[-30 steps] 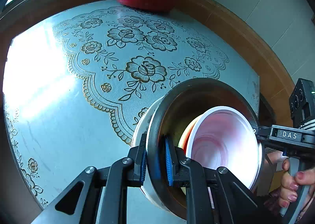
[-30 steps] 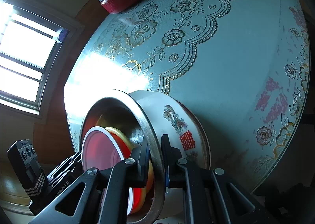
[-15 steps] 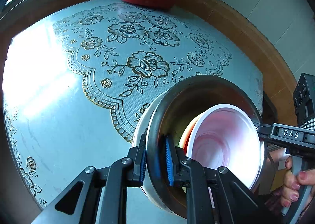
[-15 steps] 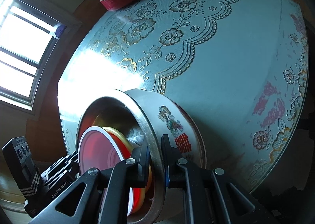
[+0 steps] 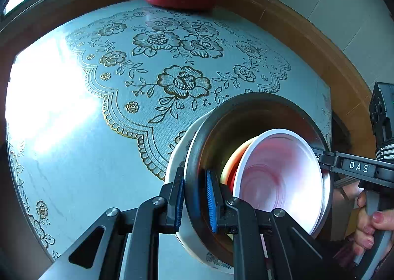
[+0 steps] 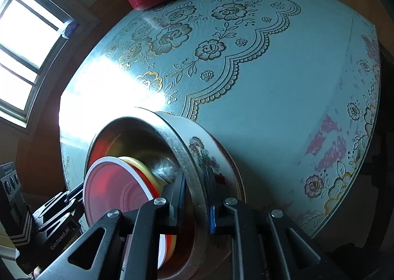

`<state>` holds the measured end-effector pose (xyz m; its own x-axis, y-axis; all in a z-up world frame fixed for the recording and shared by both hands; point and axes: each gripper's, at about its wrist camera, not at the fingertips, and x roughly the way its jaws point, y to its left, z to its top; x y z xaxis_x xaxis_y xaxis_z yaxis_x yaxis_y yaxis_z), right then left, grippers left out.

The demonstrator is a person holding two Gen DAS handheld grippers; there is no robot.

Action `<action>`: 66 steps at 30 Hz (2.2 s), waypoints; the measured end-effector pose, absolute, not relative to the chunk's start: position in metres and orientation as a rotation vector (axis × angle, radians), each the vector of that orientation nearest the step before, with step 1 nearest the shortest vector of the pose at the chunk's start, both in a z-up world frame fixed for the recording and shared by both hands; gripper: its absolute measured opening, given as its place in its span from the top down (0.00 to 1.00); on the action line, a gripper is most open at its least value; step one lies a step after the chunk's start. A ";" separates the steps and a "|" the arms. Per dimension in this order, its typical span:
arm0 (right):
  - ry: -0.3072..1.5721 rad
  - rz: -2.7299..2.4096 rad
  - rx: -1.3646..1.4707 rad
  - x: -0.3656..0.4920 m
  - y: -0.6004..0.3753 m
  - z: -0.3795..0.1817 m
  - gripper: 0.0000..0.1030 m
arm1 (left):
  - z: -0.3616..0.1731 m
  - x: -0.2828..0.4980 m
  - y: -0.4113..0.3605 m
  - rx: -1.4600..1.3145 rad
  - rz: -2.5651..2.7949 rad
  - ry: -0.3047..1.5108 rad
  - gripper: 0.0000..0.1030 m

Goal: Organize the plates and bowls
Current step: 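Carry the nested steel bowl with both grippers over the plate stack, then lower the steel bowl onto the plates and open both grippers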

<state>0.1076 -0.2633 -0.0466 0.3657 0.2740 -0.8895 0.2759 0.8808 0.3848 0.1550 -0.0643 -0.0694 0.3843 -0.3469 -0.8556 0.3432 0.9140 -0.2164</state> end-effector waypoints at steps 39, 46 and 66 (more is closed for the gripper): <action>1.198 0.020 0.423 0.088 -0.263 -0.036 0.83 | -0.068 0.140 -0.067 0.001 -0.424 1.091 0.85; 1.166 -0.002 0.476 0.077 -0.264 -0.028 0.78 | -0.063 0.131 -0.057 -0.038 -0.399 1.086 0.59; 1.105 -0.015 0.455 0.036 -0.247 -0.007 0.71 | -0.047 0.105 -0.048 -0.003 -0.383 0.997 0.31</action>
<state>0.0361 -0.2471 -0.0073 0.4588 0.2111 -0.8631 0.2347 0.9081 0.3469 0.1050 -0.0484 -0.0468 0.4817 -0.3153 -0.8177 0.3123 0.9335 -0.1760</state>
